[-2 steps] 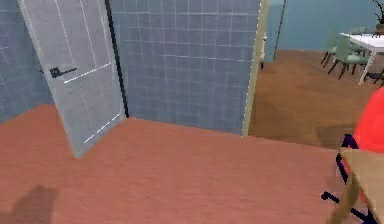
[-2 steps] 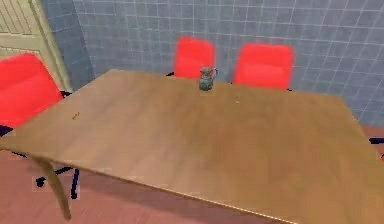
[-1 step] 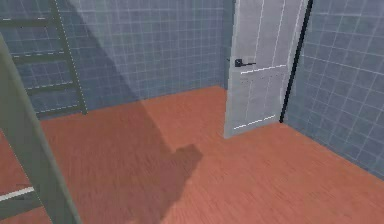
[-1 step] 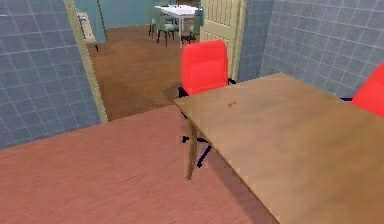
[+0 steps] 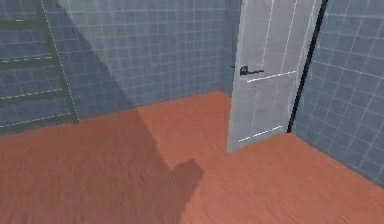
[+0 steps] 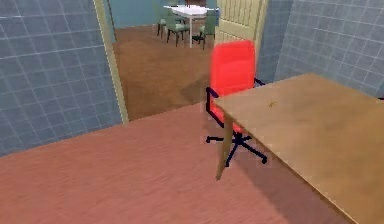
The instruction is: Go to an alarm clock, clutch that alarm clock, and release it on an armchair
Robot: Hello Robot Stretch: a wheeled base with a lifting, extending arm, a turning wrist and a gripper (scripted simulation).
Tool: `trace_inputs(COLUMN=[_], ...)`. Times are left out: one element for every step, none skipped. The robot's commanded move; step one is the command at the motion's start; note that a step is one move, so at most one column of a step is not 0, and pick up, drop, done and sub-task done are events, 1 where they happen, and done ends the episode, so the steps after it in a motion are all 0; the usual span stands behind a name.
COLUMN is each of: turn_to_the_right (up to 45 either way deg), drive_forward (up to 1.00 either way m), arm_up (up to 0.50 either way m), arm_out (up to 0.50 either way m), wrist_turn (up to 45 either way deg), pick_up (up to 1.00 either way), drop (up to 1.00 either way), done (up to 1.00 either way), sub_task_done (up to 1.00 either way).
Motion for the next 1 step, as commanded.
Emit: trace_inputs(turn_to_the_right=[6.0], drive_forward=[0.00], arm_up=[0.00], arm_out=[0.00], wrist_turn=[0.0], pick_up=[0.00], drop=[0.00], done=[0.00], sub_task_done=[0.00])
